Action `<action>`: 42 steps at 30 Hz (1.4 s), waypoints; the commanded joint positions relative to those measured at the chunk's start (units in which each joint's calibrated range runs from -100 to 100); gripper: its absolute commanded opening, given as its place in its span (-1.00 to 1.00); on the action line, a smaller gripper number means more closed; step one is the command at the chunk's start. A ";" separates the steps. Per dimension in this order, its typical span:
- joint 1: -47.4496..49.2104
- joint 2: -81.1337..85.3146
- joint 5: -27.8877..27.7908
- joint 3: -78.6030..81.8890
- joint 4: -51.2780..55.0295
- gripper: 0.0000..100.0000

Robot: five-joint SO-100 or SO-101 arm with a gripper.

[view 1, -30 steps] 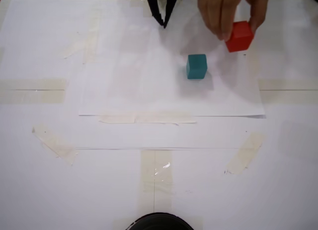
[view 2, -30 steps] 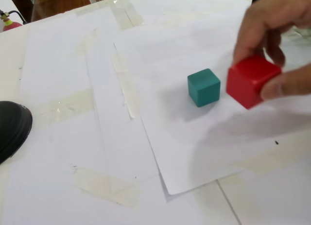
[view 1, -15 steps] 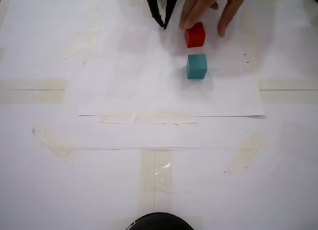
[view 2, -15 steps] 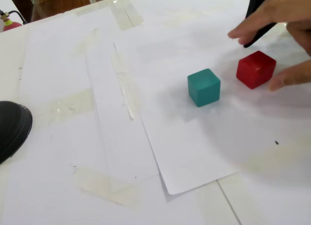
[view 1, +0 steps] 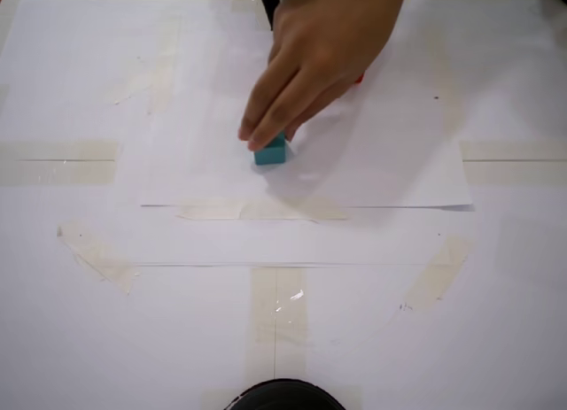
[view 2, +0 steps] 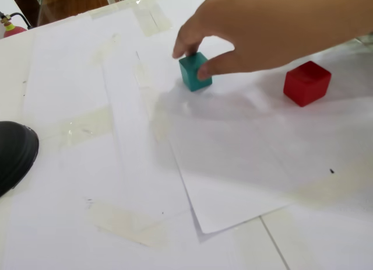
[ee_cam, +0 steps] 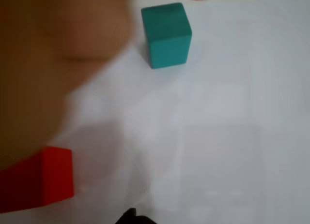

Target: Put the red cube on the top of the blue cube.

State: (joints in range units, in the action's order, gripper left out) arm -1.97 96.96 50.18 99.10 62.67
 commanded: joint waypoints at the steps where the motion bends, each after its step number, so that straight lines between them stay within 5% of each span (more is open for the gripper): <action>1: 0.16 0.46 0.20 0.36 -0.50 -1.00; 29: 0.91 0.46 0.29 -0.55 0.72 -1.00; 42: -5.22 -1.34 -3.76 -19.16 16.79 -1.00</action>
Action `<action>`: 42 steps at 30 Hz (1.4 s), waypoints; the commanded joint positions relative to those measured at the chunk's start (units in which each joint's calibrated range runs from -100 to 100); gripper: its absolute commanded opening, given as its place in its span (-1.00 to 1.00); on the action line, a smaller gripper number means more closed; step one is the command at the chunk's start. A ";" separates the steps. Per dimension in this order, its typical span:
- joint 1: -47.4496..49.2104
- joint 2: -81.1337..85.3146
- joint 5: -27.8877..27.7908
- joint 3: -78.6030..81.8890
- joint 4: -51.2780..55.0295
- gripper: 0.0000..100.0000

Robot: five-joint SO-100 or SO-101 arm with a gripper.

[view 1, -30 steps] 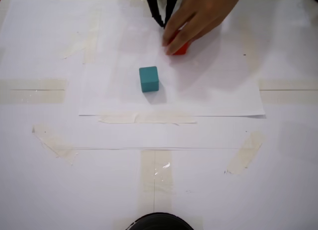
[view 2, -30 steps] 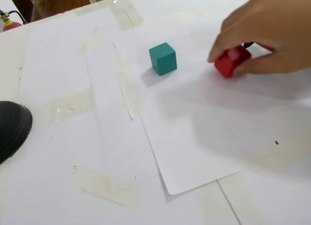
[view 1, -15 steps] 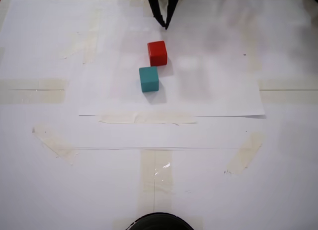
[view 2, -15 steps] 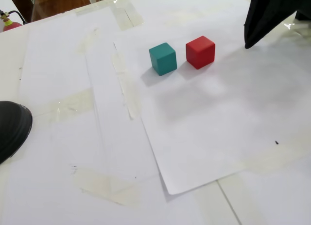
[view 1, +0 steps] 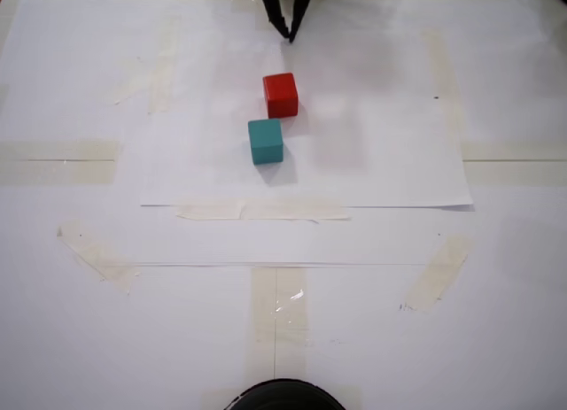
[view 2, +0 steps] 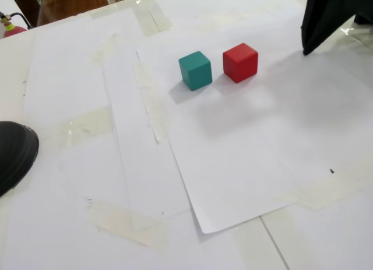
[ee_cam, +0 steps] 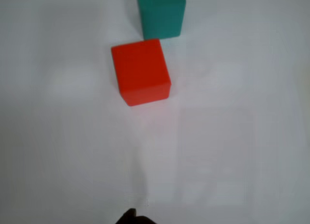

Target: Put the red cube on the top of the blue cube.

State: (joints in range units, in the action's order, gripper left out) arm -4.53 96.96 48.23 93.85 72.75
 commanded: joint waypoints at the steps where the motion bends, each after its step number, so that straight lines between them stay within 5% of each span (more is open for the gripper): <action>1: -3.19 -2.37 -2.15 -17.64 8.49 -1.00; 23: -3.49 -55.85 -6.69 -74.74 14.94 -1.00; 42: 3.78 -78.51 -6.11 -68.57 -2.92 -0.99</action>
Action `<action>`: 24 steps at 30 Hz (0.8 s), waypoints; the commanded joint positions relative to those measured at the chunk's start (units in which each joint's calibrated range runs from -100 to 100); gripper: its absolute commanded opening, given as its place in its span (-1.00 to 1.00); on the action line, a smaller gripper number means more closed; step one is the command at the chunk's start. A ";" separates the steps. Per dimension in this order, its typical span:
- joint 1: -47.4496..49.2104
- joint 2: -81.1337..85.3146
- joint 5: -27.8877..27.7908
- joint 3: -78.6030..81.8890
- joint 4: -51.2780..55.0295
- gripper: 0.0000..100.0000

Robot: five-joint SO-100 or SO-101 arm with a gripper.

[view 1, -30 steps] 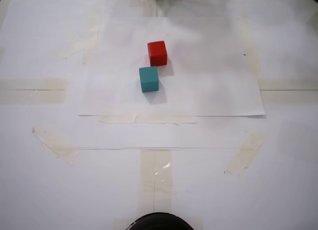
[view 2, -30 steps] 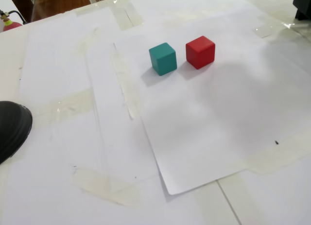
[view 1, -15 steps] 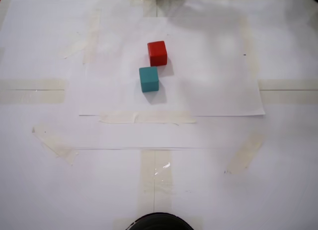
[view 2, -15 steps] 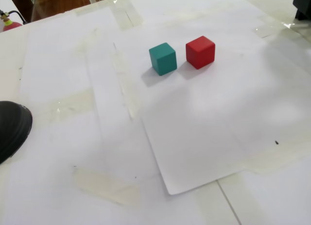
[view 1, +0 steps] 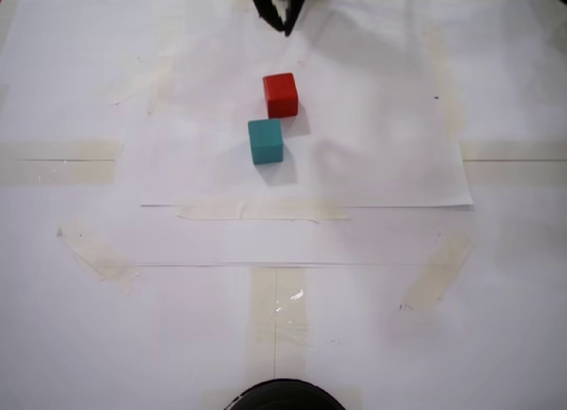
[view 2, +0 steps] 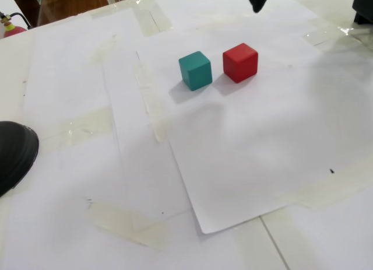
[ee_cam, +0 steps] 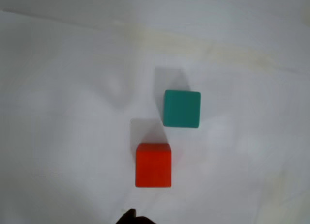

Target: Put the red cube on the top of the blue cube.

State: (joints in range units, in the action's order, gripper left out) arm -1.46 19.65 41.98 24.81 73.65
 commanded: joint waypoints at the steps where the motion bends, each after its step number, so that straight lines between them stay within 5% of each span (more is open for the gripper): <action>1: 0.78 -1.80 0.05 0.75 -4.55 -0.99; 8: 0.55 -5.92 0.00 1.20 -6.34 -0.98; 24: 1.31 -6.95 1.76 3.02 -6.67 -0.47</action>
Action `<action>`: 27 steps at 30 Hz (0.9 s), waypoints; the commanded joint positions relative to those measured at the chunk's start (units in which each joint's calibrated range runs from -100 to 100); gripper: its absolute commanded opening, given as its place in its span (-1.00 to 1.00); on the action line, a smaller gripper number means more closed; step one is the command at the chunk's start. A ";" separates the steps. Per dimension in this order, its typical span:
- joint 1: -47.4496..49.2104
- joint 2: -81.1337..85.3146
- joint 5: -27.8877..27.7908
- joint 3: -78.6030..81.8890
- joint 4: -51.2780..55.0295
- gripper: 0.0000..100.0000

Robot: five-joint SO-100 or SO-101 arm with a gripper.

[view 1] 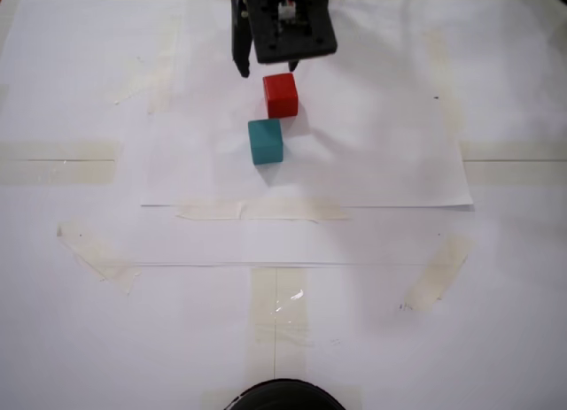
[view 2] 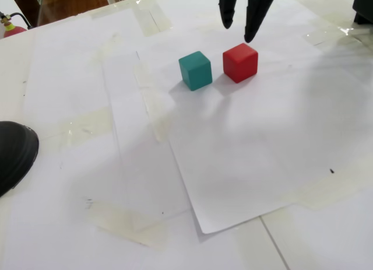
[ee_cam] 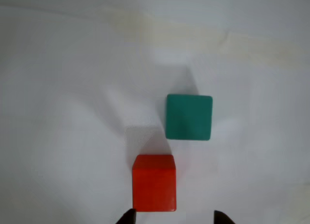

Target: Put the red cube on the top of the blue cube.

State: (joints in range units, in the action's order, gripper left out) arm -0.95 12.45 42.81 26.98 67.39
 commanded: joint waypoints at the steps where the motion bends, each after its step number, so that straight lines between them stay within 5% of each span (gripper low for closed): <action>1: 1.03 0.25 1.27 1.48 -0.57 -0.46; 27: 3.68 -8.16 1.61 5.66 -11.49 -0.45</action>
State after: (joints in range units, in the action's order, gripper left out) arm 2.34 4.30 44.32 32.76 56.89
